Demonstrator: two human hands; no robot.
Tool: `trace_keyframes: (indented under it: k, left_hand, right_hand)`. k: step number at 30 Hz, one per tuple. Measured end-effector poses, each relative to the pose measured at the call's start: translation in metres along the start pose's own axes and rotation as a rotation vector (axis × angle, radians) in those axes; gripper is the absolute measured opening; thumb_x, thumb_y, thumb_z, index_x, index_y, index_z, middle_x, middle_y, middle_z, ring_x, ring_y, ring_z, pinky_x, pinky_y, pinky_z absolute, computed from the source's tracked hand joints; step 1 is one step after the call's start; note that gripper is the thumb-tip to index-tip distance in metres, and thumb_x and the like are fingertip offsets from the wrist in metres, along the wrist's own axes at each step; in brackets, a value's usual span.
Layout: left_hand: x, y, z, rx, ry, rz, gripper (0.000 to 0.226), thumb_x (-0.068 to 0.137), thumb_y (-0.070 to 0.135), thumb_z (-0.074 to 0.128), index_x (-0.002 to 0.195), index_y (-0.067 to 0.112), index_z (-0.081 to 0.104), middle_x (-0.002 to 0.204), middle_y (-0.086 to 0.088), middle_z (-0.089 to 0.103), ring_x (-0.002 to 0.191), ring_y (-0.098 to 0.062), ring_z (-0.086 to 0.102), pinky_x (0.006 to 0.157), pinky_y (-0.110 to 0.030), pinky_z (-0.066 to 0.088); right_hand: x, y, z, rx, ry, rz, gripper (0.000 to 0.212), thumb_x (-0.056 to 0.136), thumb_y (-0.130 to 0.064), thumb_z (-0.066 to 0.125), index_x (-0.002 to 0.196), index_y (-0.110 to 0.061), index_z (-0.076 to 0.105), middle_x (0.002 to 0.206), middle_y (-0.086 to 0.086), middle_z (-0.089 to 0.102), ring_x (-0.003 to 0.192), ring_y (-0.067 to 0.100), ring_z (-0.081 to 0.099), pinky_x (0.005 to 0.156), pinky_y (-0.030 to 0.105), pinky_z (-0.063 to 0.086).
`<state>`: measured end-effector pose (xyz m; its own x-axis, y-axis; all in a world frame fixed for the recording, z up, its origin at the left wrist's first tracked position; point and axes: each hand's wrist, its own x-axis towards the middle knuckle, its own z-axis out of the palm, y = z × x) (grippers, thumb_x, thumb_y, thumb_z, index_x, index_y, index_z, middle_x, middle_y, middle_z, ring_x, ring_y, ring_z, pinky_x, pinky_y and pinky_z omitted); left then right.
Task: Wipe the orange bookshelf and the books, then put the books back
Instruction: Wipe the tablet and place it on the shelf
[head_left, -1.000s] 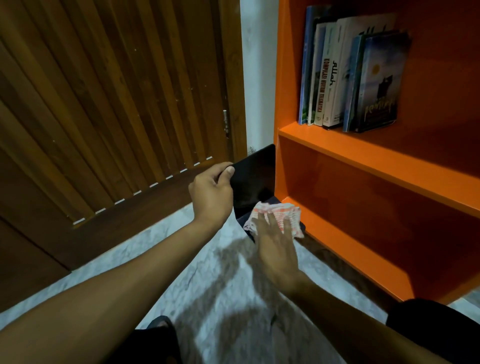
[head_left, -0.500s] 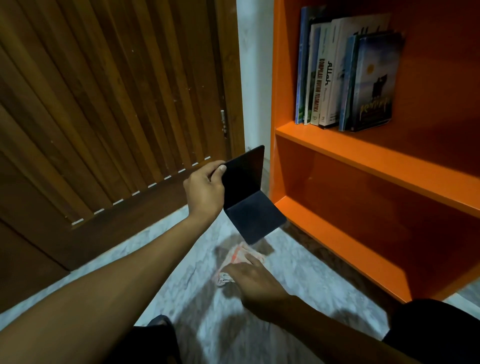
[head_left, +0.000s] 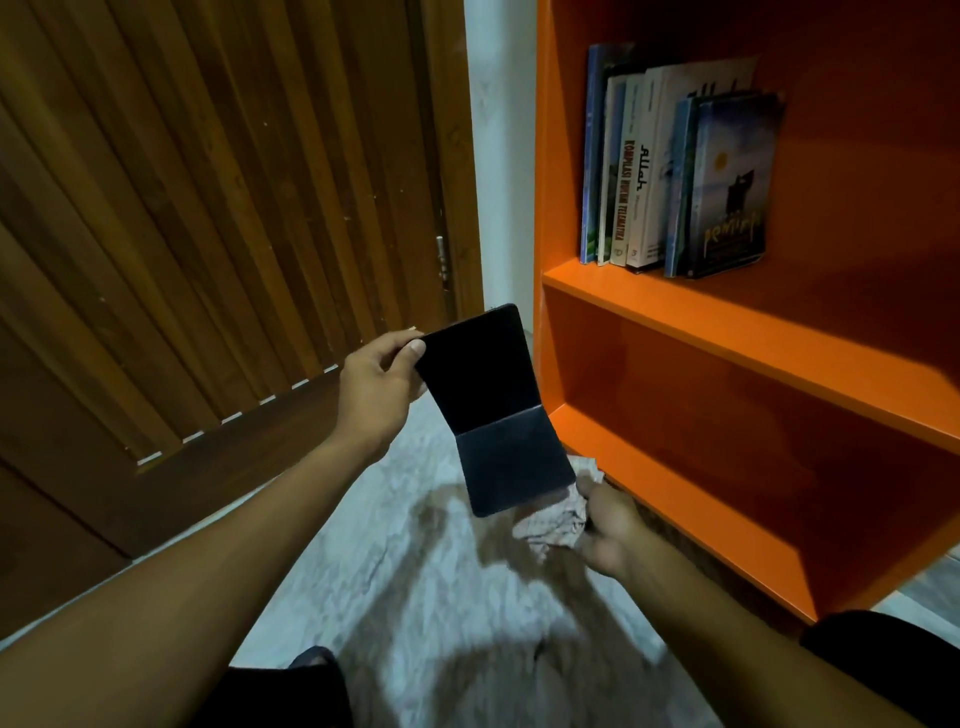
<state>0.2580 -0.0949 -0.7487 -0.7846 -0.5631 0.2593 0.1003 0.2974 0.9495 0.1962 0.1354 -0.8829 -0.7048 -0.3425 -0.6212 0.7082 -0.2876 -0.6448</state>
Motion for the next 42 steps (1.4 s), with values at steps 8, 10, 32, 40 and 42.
trace_keyframes:
  k: [8,10,32,40,42]
  left_hand:
    - [-0.014,0.0,0.012,0.086,0.023,0.044,0.021,0.103,0.022,0.051,0.116,0.024,0.068,0.118,0.005,0.068,0.111,-0.017,0.064,0.091,-0.042,0.059]
    - [-0.019,0.005,0.02,0.162,0.067,0.037,0.033,0.102,0.038,0.052,0.132,0.029,0.057,0.127,0.008,0.062,0.12,-0.017,0.058,0.103,-0.044,0.052]
    - [-0.025,0.036,0.049,0.144,-0.151,-0.114,0.097,0.078,0.076,0.043,0.157,0.03,0.01,0.162,-0.001,0.029,0.146,-0.028,0.033,0.115,-0.045,0.029]
    - [-0.023,0.029,0.056,0.197,-0.129,0.058,0.046,0.108,0.038,0.029,0.153,0.03,0.032,0.155,0.0,0.041,0.142,-0.025,0.041,0.113,-0.049,0.041]
    - [-0.025,0.029,0.059,0.189,-0.117,0.113,0.04,0.108,0.034,0.033,0.146,0.031,0.043,0.142,0.004,0.056,0.13,-0.018,0.054,0.105,-0.048,0.049]
  right_hand:
    - [-0.03,-0.014,0.028,0.23,-0.108,0.091,0.04,0.105,-0.032,0.046,0.134,-0.007,0.055,0.124,0.023,0.067,0.116,0.04,0.064,0.1,0.06,0.048]
    - [-0.032,-0.014,0.032,0.253,-0.129,0.063,0.04,0.105,-0.031,0.047,0.135,-0.006,0.055,0.125,0.022,0.067,0.115,0.038,0.065,0.095,0.058,0.051]
    - [-0.053,-0.016,0.042,0.239,-0.031,-0.236,0.063,0.106,-0.029,0.045,0.158,-0.036,0.011,0.166,0.008,0.018,0.149,0.034,0.027,0.116,0.063,0.029]
    - [-0.035,-0.006,0.054,0.284,-0.038,-0.267,0.04,0.107,-0.025,0.041,0.147,-0.026,0.044,0.147,0.017,0.05,0.127,0.038,0.054,0.106,0.062,0.043]
    - [-0.035,-0.005,0.057,0.298,-0.016,-0.248,0.042,0.107,-0.025,0.041,0.149,-0.025,0.041,0.15,0.017,0.046,0.129,0.04,0.052,0.106,0.063,0.042]
